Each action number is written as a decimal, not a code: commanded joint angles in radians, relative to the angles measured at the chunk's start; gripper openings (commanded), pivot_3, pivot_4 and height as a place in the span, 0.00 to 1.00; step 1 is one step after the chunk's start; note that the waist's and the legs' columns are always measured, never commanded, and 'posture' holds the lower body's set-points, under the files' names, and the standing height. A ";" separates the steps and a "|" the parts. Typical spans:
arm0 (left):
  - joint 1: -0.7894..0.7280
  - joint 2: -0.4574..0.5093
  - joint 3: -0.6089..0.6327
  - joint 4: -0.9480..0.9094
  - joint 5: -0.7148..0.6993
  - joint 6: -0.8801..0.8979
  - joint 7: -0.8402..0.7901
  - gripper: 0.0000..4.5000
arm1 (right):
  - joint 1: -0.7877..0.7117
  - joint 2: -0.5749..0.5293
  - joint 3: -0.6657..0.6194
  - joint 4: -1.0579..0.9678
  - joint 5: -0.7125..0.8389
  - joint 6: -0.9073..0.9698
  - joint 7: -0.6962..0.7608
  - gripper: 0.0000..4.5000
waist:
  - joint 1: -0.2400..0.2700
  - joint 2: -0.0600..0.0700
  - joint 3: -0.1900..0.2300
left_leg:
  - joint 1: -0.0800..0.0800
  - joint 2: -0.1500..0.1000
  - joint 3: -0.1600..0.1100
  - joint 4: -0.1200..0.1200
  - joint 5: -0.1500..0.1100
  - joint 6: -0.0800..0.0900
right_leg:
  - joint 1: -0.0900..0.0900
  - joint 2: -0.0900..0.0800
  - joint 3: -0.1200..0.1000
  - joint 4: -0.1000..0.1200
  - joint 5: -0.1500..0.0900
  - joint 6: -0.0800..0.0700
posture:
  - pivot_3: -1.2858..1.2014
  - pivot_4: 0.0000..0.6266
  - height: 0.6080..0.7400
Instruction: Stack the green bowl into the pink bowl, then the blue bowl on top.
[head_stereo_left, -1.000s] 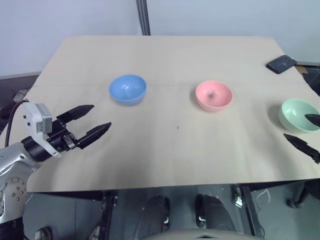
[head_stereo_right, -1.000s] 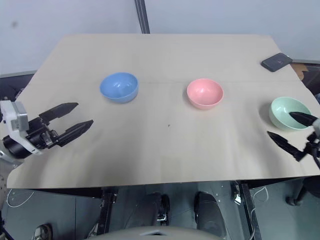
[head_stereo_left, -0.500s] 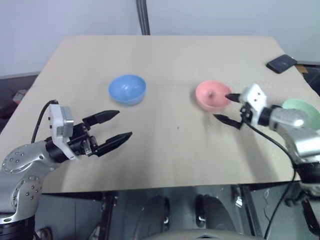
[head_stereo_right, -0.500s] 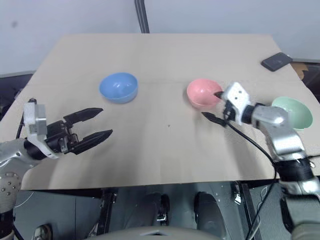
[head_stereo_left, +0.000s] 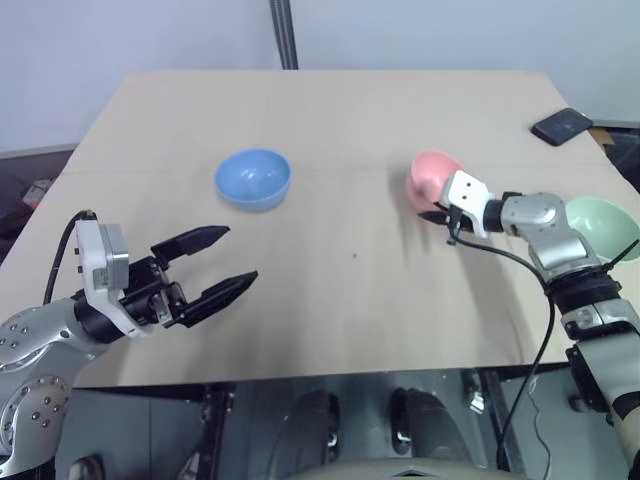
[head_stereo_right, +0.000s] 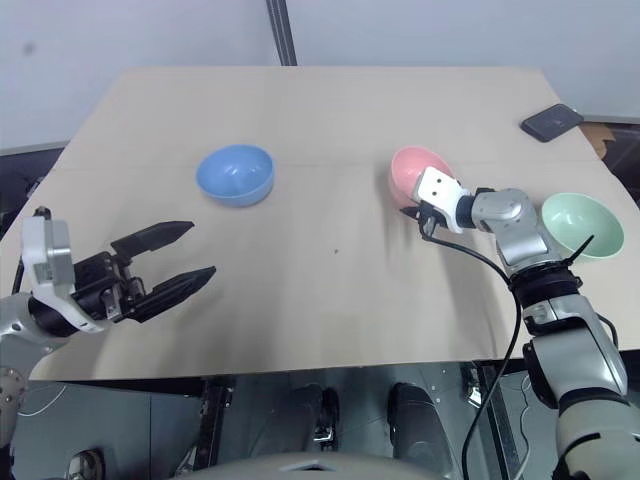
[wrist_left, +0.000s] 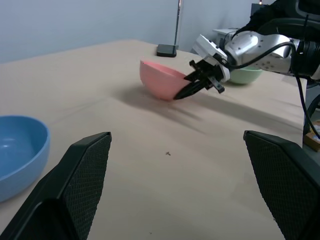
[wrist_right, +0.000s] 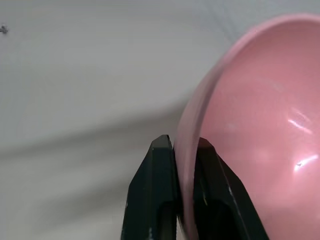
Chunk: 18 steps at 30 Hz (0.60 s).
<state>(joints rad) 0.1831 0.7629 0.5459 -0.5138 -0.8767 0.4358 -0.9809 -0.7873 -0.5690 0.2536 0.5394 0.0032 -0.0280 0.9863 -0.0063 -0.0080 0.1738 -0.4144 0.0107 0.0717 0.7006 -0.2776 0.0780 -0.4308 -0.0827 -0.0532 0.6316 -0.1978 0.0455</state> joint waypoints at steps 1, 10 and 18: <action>0.005 -0.006 0.017 -0.041 -0.012 -0.016 0.007 1.00 | 0.048 0.009 0.003 -0.228 0.081 0.067 0.107 0.03 | -0.004 0.000 0.000 | 0.000 0.000 0.000 0.000 0.000 0.000 | 0.000 0.000 0.000 0.001 0.000 0.000 | 0.52 0.24 0.99; -0.017 0.000 -0.035 -0.011 0.031 -0.033 -0.022 1.00 | 0.226 0.005 0.205 -0.674 0.027 0.314 0.181 0.03 | -0.006 0.000 0.000 | 0.001 0.001 0.000 0.000 0.000 -0.001 | 0.000 -0.001 0.000 0.002 0.000 0.000 | 0.52 0.24 0.99; -0.084 0.005 -0.089 0.009 0.007 -0.026 -0.075 1.00 | 0.201 0.012 0.125 -0.734 0.022 0.423 0.093 0.79 | -0.004 0.000 0.000 | 0.001 0.000 -0.001 0.000 0.001 -0.002 | -0.002 -0.002 -0.001 0.005 0.000 0.000 | 0.52 0.24 0.99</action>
<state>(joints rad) 0.1147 0.7560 0.4560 -0.5021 -0.8497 0.4199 -1.0390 -0.5726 -0.5514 0.4346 -0.1297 0.0047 0.3682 1.1005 -0.0102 -0.0081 0.1735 -0.4140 0.0105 0.0710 0.7006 -0.2769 0.0762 -0.4324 -0.0845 -0.0540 0.6363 -0.1980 0.0451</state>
